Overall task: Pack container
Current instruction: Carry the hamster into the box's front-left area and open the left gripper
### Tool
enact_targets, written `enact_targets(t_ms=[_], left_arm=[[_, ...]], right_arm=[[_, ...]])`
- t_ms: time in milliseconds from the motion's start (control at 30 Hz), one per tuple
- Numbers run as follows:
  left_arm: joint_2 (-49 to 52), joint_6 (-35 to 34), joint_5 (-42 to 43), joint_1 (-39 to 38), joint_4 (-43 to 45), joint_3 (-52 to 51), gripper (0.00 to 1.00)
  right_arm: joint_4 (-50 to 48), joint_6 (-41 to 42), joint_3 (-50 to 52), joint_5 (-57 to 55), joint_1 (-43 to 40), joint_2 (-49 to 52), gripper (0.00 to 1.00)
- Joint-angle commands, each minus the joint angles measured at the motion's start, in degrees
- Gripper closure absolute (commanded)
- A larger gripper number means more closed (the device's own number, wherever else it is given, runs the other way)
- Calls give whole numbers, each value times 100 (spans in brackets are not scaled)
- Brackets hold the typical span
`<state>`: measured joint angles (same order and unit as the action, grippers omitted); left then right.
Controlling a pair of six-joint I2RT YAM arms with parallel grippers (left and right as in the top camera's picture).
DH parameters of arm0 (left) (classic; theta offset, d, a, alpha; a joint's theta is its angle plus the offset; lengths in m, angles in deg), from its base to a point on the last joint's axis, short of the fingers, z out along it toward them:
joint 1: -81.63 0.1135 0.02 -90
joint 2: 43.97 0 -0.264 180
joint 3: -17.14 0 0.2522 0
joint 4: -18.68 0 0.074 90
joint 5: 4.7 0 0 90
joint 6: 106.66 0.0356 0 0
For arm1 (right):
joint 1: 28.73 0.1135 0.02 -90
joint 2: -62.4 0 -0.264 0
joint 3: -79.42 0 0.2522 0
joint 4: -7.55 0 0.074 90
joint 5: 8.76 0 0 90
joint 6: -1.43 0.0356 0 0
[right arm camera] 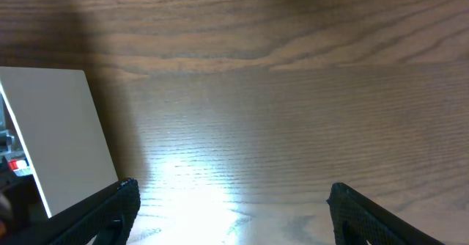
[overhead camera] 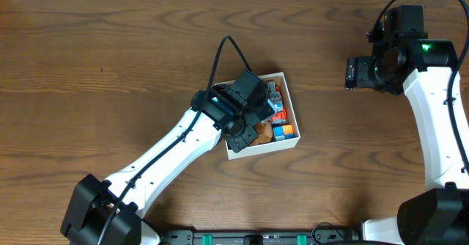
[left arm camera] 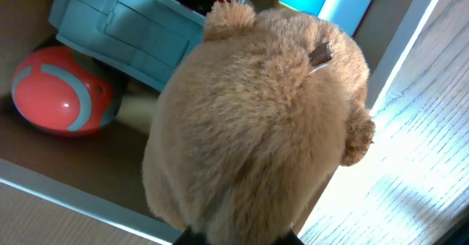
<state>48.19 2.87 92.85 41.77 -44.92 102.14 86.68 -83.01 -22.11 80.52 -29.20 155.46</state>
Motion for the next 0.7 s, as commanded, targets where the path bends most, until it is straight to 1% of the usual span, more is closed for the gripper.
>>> enact_targets(t_ms=[0,67,100,133,167,200,267,300,333,400,667], left_arm=[[118,-31,103,-9,-39,-111,94],[184,-31,103,-9,-4,-111,93],[192,-31,103,-9,2,-111,91],[199,-31,101,-9,24,-111,83],[199,-28,101,-9,68,-111,73],[199,-28,98,-9,114,-111,69],[197,-28,83,-9,240,-111,64],[197,-28,83,-9,295,-111,57],[197,-28,83,-9,330,-109,54],[190,-28,83,-9,367,-101,51],[-13,-31,83,-9,319,42,50]], right_arm=[[20,-50,-70,-39,-44,-15,14],[22,-48,-70,-39,-44,-15,14],[24,-50,-70,-39,-44,-15,14],[24,-48,-70,-39,-44,-15,14],[24,-48,-70,-37,-44,-15,14],[26,-48,-70,-39,-44,-15,14],[26,-48,-70,-37,-44,-15,14],[26,-48,-70,-37,-44,-15,14],[26,-50,-70,-39,-44,-15,14],[26,-48,-70,-39,-44,-15,14],[22,-50,-70,-39,-44,-15,14]])
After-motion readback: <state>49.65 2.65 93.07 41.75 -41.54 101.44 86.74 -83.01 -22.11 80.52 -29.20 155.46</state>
